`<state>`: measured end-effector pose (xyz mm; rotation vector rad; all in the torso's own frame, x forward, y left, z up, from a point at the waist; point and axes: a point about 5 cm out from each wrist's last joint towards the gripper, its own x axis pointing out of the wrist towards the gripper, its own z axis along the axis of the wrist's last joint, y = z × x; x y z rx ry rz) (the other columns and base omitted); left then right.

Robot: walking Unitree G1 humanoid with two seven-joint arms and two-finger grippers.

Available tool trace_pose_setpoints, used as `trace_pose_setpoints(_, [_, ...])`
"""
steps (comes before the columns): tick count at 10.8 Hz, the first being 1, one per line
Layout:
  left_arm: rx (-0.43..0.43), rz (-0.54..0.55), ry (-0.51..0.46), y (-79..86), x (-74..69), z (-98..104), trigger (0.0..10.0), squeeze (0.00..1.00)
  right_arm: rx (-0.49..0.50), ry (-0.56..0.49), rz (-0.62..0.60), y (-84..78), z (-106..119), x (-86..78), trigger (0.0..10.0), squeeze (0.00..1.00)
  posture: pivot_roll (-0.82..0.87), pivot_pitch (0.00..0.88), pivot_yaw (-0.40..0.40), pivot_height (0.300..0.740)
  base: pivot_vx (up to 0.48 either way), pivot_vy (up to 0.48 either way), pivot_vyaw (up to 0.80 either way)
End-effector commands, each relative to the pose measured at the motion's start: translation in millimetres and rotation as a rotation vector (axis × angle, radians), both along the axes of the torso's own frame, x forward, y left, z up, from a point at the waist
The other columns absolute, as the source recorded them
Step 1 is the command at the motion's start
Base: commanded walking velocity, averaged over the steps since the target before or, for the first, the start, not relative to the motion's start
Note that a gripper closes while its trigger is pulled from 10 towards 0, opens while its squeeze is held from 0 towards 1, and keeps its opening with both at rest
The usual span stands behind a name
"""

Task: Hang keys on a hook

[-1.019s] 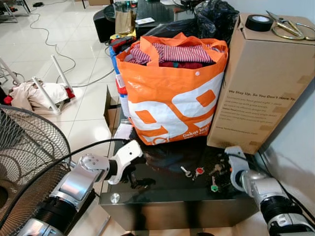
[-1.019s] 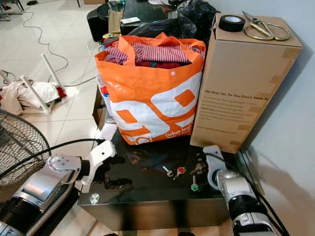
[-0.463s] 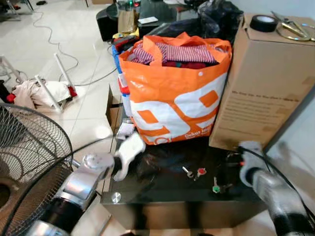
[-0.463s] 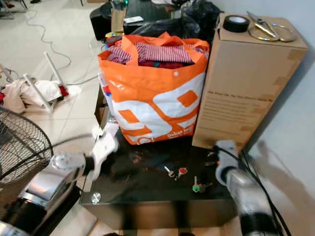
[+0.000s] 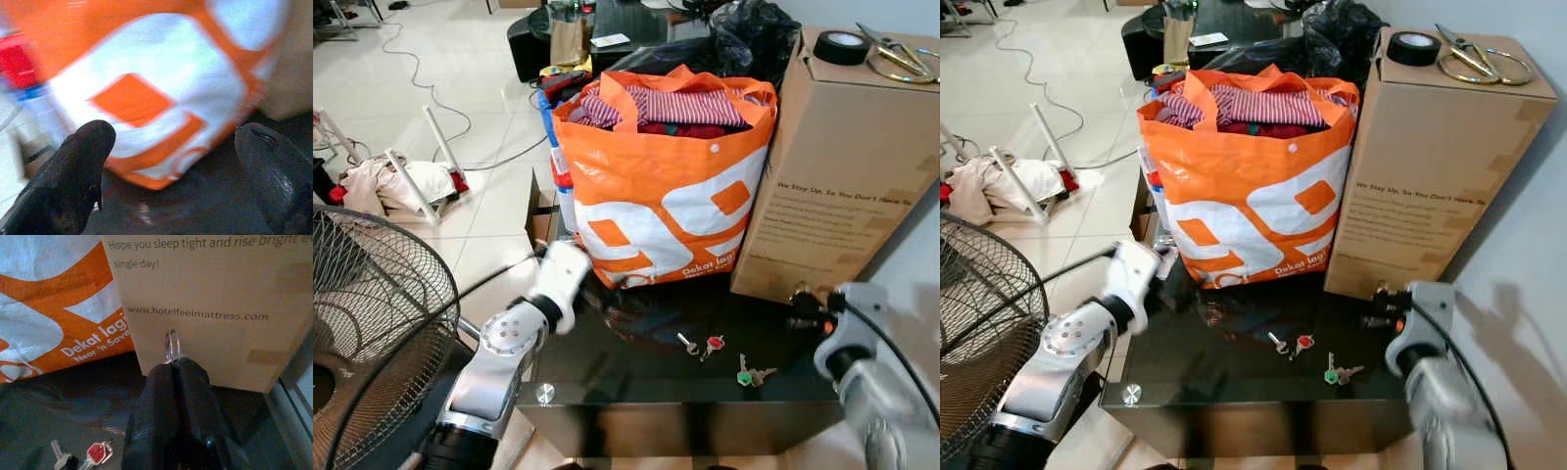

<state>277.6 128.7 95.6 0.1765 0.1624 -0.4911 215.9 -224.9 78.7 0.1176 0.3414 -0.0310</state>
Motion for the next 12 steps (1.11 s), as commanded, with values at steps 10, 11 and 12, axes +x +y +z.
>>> trace_pose_setpoints(10, [0.039,0.221,-0.054,30.6,-33.5,-3,10.0,0.0,-0.003,-0.051,-0.055,31.9,7,-7.0,0.0,0.0,-0.13,0.0,0.061,0.74,0.0,0.0,0.0])
trace_pose_setpoints(11, [0.04,0.231,-0.046,30.5,-32.3,-5,10.0,0.0,-0.008,-0.048,-0.069,28.8,6,-9.9,0.0,0.0,-0.14,0.0,0.068,0.74,0.0,0.0,0.0])
trace_pose_setpoints(12, [0.037,0.243,-0.052,32.9,-28.1,-1,10.0,0.0,-0.008,-0.047,-0.065,29.1,9,-9.4,0.0,0.0,-0.14,0.0,0.065,0.74,0.0,0.0,0.0])
